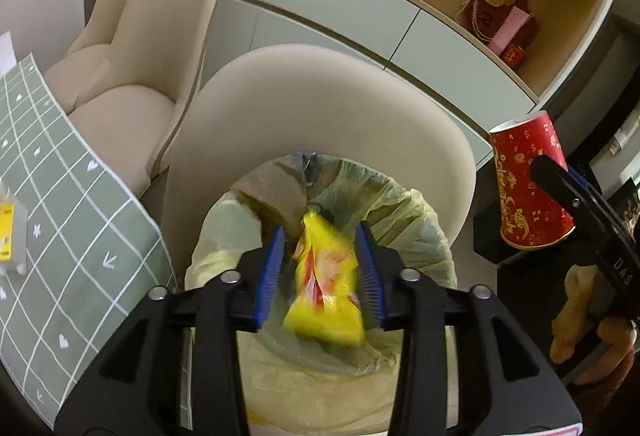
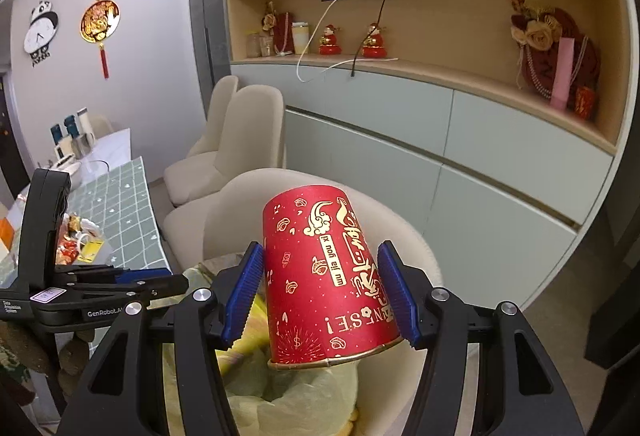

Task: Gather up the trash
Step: 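Carry the yellow packet and red cup over the yellow-lined trash bin with both tools, then open both tools to drop the packet and cup into the bin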

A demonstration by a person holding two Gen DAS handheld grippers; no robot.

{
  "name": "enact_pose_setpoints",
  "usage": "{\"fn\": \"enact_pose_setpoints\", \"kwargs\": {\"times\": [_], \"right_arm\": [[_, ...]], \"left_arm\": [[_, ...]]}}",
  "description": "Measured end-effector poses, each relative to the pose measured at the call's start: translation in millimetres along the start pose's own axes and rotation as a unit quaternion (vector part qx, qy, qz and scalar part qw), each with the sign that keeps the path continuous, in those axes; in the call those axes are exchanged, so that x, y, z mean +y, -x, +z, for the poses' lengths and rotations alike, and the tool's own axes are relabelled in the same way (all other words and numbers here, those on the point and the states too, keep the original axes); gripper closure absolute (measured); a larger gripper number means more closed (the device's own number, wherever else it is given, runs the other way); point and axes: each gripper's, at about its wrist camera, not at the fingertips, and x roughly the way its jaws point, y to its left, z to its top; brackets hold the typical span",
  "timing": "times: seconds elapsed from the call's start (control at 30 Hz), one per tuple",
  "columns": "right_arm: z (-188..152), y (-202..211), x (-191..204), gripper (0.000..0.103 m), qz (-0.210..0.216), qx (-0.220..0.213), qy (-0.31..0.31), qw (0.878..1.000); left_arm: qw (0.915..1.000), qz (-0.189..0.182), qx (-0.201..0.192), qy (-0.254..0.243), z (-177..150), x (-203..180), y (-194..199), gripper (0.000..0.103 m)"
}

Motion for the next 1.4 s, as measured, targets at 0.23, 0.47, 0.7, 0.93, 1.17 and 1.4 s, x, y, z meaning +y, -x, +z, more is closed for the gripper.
{"fn": "enact_pose_setpoints", "kwargs": {"times": [0.23, 0.47, 0.7, 0.93, 1.17, 1.4], "right_arm": [[-14, -21, 20, 0.047, 0.026, 0.025, 0.000, 0.999], [-17, -37, 45, 0.047, 0.045, 0.036, 0.015, 0.998], [-25, -56, 57, 0.047, 0.055, 0.054, 0.017, 0.997], [-29, -68, 56, 0.046, 0.063, 0.079, 0.000, 0.995], [-35, -64, 66, 0.045, 0.044, 0.092, 0.014, 0.995], [-36, -55, 76, 0.044, 0.040, 0.096, 0.011, 0.995]], "left_arm": [[0.9992, 0.036, -0.019, -0.003, -21, 8, 21, 0.064], [0.9984, 0.049, -0.029, -0.005, -37, 13, 51, 0.061], [0.9955, 0.077, -0.055, -0.007, -49, 27, 82, 0.059], [0.9947, 0.077, -0.062, 0.028, -52, 52, 94, 0.059], [0.9941, 0.072, -0.067, 0.047, -60, 69, 103, 0.059], [0.9937, 0.065, -0.075, 0.052, -65, 85, 118, 0.059]]}}
